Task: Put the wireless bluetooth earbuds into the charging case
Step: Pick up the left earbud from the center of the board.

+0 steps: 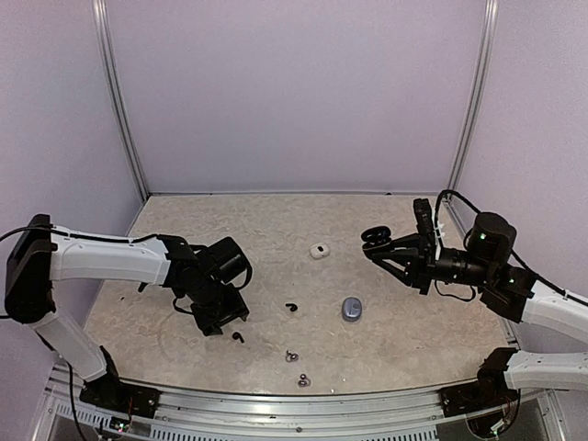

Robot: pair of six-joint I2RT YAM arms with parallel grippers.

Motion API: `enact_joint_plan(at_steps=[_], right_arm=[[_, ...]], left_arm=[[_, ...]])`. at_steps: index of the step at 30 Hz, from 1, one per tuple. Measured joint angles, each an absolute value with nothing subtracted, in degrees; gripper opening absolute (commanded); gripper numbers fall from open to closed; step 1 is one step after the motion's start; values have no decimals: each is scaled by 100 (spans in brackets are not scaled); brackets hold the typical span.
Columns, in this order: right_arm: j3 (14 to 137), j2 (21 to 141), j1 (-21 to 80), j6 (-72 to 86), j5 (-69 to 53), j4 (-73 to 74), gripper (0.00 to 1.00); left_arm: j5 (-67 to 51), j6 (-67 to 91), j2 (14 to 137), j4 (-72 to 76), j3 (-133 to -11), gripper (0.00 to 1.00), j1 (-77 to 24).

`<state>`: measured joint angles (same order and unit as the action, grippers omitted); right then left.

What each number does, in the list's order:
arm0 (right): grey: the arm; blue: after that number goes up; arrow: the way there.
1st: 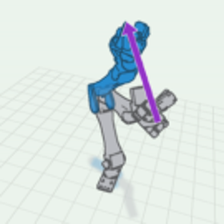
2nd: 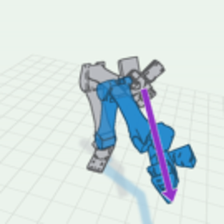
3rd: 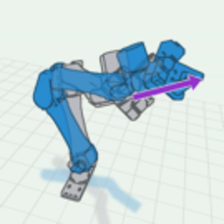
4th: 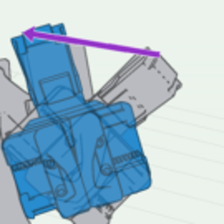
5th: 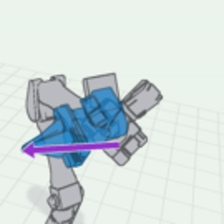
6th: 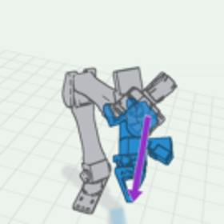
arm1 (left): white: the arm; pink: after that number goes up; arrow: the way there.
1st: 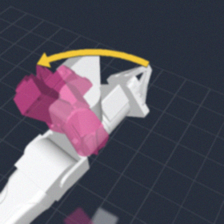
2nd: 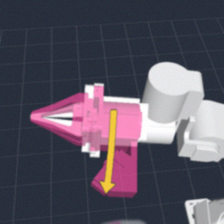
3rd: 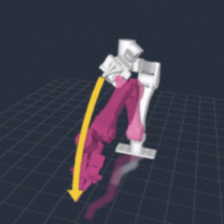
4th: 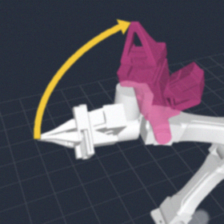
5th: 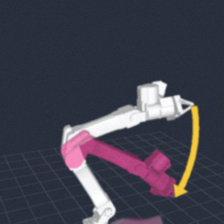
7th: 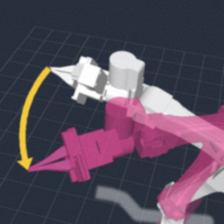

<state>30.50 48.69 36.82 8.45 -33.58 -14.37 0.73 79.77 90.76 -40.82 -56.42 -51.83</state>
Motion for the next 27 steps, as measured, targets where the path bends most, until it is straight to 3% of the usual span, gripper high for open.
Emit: enact_joint_plan(at_steps=[18,27], right_arm=[[3050,4812,3656,838,-3336,-1389,0],[3050,4788,3656,823,-3332,-1345,0]], left_arm=[[-276,7961,9911,-4104,-5850,45,-5245],[-257,7898,10127,-4307,-6062,27,-5181]])
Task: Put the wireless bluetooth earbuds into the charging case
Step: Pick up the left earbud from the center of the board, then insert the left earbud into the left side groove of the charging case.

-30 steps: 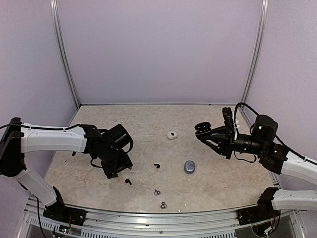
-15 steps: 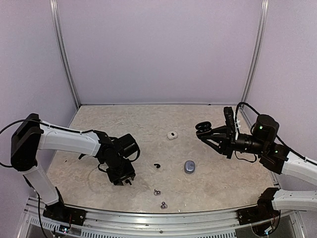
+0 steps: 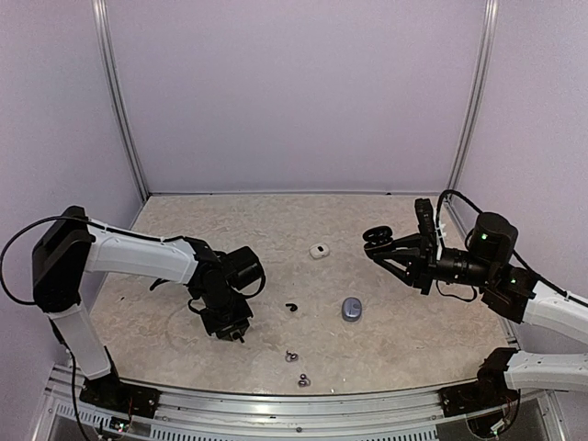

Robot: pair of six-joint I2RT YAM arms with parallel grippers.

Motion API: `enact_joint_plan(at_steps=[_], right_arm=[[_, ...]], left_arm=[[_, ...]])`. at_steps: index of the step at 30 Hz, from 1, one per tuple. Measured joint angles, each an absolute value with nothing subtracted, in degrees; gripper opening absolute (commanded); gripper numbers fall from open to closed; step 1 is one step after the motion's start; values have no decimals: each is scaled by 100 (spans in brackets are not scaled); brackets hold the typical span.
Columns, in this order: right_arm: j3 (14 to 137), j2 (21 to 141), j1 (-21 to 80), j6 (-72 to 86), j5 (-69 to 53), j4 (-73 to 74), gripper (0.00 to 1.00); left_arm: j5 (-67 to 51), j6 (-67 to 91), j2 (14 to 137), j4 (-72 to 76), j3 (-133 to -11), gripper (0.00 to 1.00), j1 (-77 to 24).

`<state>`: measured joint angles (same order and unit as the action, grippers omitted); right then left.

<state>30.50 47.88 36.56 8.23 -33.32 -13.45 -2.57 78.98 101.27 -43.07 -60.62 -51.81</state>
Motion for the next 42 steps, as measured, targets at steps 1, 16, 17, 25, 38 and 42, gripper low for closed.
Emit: enact_joint_plan(at_steps=[1,16,17,25,38,42], right_arm=[[3050,4788,3656,821,-3332,-1345,0],[3050,4788,3656,816,-3334,-1347,0],[3050,4788,3656,816,-3334,-1347,0],[3050,4790,3656,816,-3356,-1387,0],[3050,5100,3656,777,-4071,-2322,0],[3050,5249,3656,869,-4447,-2620,0]], left_arm=[[-257,7894,10134,-4342,-6071,26,-5179],[-34,7815,10165,-4486,-6156,8,-5179],[40,7813,10165,-4491,-6178,8,-5179],[1000,7568,9334,-4062,-6302,8,-5188],[2029,5203,7000,-386,-5841,7,-5854],[1861,4150,6930,644,-5690,7,-6322]])
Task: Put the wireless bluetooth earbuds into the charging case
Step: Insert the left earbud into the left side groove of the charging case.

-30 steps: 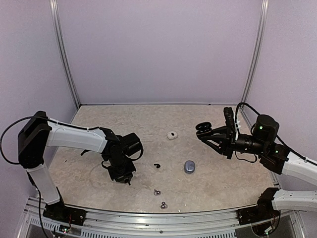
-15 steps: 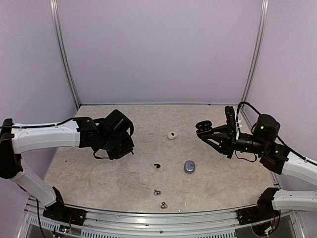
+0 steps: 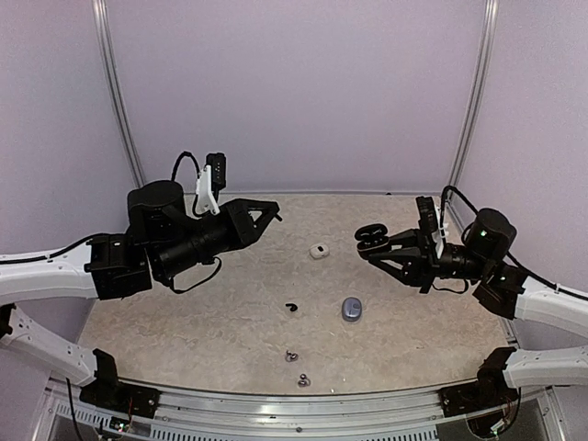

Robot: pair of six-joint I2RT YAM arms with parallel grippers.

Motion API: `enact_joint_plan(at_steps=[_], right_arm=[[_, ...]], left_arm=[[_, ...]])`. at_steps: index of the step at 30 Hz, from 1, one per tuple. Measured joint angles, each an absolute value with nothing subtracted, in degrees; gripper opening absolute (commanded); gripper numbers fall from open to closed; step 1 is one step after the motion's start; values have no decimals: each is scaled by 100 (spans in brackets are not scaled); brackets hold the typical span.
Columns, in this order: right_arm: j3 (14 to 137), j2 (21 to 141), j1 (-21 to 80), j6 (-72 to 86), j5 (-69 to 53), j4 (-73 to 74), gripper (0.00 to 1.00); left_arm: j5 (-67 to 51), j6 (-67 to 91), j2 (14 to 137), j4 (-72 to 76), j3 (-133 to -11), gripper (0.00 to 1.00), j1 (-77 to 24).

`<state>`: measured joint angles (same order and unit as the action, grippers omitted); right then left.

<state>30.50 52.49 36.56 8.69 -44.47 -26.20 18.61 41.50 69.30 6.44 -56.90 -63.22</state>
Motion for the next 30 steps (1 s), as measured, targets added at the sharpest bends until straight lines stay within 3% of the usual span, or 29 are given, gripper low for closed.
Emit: enact_joint_plan(at_steps=[7,16,30], right_arm=[[3050,5454,3656,1267,-5105,-3129,0],[3050,5461,3669,1511,-5398,-3374,0],[2842,4884,3894,805,-3551,-3446,0]], left_arm=[[989,2633,6982,1765,-5621,5,-6785],[130,1177,7787,1859,-6434,0,-7338],[1704,1562,8652,1944,-6799,0,-7474]])
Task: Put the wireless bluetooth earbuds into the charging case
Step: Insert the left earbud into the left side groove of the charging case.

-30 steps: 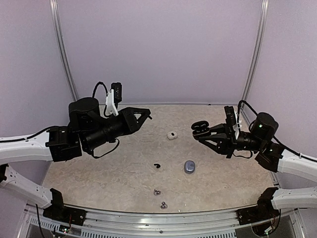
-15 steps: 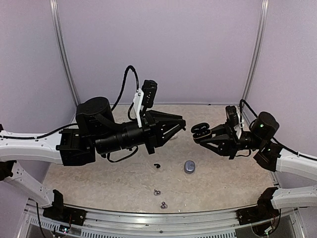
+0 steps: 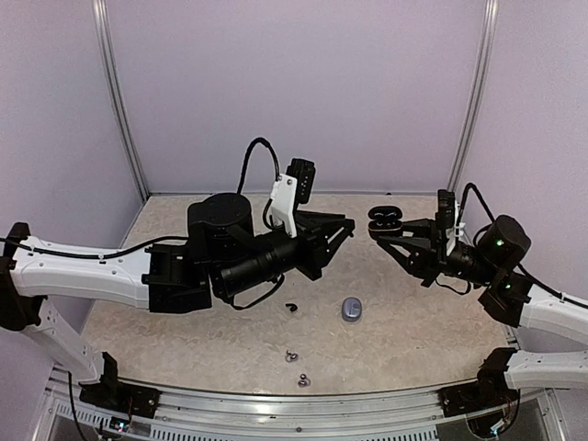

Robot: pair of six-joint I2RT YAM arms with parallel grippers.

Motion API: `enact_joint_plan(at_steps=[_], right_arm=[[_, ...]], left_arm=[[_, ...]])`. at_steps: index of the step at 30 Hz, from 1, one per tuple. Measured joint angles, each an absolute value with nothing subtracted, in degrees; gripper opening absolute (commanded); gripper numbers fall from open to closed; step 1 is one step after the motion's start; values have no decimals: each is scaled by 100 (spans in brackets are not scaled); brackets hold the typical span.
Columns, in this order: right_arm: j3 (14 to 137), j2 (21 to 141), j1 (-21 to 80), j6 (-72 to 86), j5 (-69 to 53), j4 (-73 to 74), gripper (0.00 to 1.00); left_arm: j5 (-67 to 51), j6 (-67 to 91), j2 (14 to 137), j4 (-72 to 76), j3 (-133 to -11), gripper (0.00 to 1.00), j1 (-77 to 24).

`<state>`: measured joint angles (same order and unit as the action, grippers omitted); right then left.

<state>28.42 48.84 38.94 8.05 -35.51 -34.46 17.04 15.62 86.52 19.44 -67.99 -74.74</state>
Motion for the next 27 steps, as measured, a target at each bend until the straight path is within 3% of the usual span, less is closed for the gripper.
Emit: enact_joint_plan(at_steps=[27], right_arm=[[2458,5157,4506,-1326,-2189,-4316,0]], left_arm=[[2279,2082,9229,2718,-7091,0,-7474]])
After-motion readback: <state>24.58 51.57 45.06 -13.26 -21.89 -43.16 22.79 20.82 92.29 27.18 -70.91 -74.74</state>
